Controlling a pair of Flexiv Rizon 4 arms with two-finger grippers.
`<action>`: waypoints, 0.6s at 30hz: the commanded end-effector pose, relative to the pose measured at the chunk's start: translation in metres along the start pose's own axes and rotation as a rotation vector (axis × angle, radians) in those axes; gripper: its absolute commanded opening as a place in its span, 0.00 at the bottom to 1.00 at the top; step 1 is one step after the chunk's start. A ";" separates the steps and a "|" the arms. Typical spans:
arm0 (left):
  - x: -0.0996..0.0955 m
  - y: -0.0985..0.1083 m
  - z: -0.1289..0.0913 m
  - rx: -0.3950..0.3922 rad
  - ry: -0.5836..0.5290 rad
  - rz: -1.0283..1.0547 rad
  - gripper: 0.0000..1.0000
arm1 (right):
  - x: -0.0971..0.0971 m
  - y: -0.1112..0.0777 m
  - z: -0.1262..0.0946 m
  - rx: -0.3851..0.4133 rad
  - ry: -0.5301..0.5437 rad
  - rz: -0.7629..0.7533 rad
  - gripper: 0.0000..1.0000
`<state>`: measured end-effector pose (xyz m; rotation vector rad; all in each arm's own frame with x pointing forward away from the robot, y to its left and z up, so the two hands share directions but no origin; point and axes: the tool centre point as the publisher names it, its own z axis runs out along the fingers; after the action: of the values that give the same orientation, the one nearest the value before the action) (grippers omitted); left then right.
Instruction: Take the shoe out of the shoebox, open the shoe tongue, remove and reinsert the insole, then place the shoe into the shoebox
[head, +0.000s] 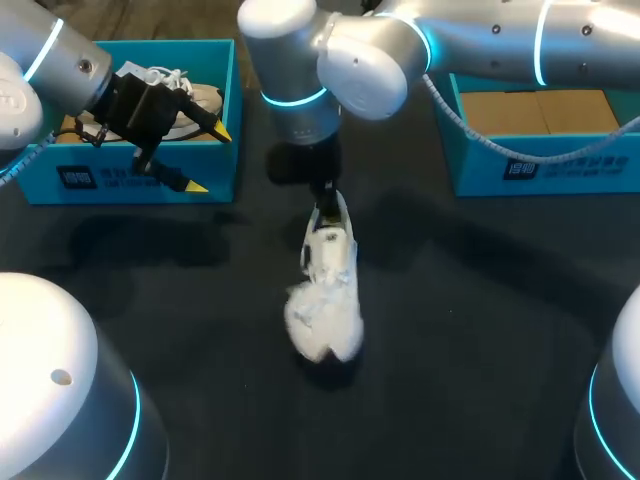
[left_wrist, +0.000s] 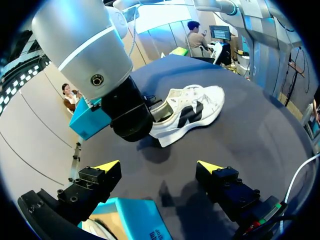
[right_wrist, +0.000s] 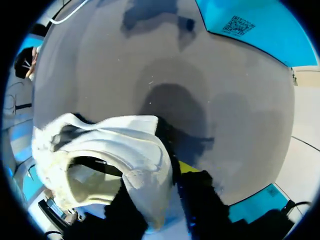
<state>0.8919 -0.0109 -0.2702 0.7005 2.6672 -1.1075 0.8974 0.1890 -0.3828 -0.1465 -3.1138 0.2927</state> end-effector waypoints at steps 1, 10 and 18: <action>0.001 -0.001 0.000 -0.004 0.000 0.000 1.00 | 0.000 -0.004 -0.006 -0.014 0.009 0.008 0.00; 0.001 -0.001 0.000 -0.004 0.000 0.000 1.00 | -0.008 -0.016 -0.058 -0.037 0.002 0.013 0.00; 0.001 -0.001 0.000 -0.004 0.000 0.000 1.00 | -0.016 -0.034 -0.107 -0.058 0.005 0.016 0.00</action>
<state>0.8919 -0.0109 -0.2702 0.7005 2.6671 -1.1075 0.9150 0.1831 -0.3010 -0.1777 -3.1185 0.2292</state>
